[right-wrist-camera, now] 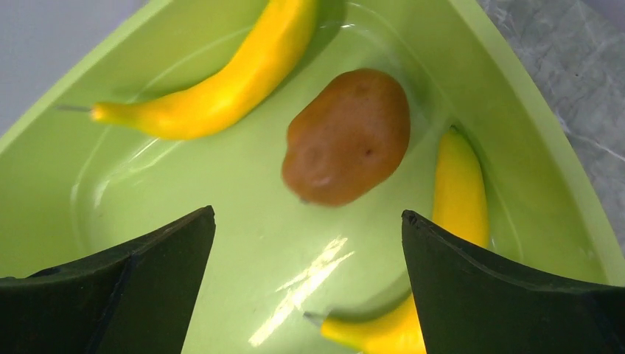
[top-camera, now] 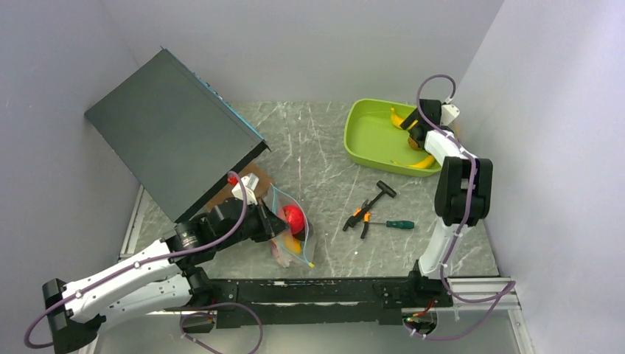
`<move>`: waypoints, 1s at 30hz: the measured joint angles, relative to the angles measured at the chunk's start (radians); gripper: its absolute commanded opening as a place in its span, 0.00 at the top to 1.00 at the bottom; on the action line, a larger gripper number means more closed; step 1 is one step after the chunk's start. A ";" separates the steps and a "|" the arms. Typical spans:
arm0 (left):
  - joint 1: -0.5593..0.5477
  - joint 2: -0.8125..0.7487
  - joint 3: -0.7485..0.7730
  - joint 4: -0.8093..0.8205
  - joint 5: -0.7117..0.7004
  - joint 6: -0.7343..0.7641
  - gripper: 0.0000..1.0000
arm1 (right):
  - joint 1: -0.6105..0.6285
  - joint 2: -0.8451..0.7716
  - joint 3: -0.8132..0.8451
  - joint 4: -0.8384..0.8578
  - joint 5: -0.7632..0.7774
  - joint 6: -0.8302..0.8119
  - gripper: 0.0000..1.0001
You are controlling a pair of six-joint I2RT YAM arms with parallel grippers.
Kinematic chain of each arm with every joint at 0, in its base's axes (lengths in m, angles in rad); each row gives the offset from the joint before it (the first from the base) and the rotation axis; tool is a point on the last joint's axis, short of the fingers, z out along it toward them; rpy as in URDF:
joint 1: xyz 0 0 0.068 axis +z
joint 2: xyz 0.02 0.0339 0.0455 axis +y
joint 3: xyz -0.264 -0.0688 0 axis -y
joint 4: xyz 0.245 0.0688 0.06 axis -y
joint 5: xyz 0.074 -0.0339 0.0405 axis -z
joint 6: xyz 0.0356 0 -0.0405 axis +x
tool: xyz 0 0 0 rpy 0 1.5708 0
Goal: Place the food in the zip-top bag and seal the zipper
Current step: Pick up the fake vegetable from the bin.
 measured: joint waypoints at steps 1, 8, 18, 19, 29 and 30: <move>0.000 0.011 0.000 0.007 0.003 0.003 1.00 | -0.014 0.034 0.023 -0.002 -0.012 0.002 0.01; 0.000 0.051 0.000 0.016 0.018 0.027 1.00 | -0.053 0.194 0.117 -0.048 -0.065 0.018 0.05; 0.000 0.055 0.008 0.001 0.014 0.041 1.00 | -0.090 0.267 0.196 -0.087 -0.092 0.050 0.47; 0.000 0.055 0.010 -0.001 0.013 0.046 1.00 | -0.093 0.267 0.196 -0.087 -0.097 0.045 0.61; 0.000 0.061 0.017 -0.012 0.011 0.051 1.00 | -0.096 0.240 0.146 -0.029 -0.174 0.006 0.94; 0.000 0.064 0.021 -0.014 0.011 0.051 1.00 | -0.094 0.218 0.118 -0.023 -0.181 0.005 0.96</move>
